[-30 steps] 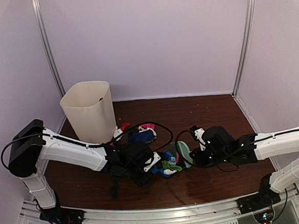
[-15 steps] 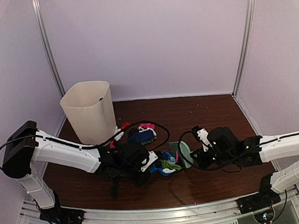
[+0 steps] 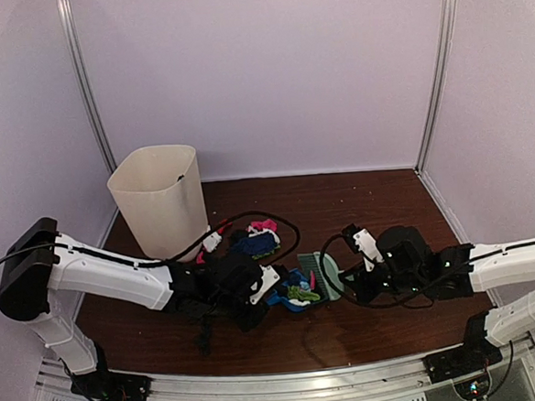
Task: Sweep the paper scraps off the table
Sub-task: Sweep the paper scraps into the dustpan, then dump the paper scraps in the dustpan into the trash bin.
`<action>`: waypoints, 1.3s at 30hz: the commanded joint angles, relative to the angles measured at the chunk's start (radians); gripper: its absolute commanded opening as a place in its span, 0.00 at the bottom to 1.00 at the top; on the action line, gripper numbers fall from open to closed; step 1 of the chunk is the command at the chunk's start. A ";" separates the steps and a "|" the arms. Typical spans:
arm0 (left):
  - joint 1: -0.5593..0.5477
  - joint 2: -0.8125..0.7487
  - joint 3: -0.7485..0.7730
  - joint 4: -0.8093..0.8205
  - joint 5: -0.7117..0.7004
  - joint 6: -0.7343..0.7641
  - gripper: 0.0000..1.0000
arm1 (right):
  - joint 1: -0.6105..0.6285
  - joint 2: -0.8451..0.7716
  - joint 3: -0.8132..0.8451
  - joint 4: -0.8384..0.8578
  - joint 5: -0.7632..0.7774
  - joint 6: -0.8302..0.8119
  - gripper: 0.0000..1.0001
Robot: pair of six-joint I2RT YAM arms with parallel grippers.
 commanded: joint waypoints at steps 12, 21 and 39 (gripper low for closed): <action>-0.003 -0.169 -0.037 0.093 -0.103 0.009 0.00 | 0.011 -0.059 0.117 -0.002 -0.016 -0.065 0.00; -0.003 -0.264 -0.061 0.112 -0.202 0.030 0.00 | 0.011 -0.058 0.189 -0.032 -0.023 -0.107 0.00; -0.016 -0.393 -0.058 0.153 -0.379 0.115 0.00 | 0.011 -0.024 0.318 0.019 0.041 -0.204 0.00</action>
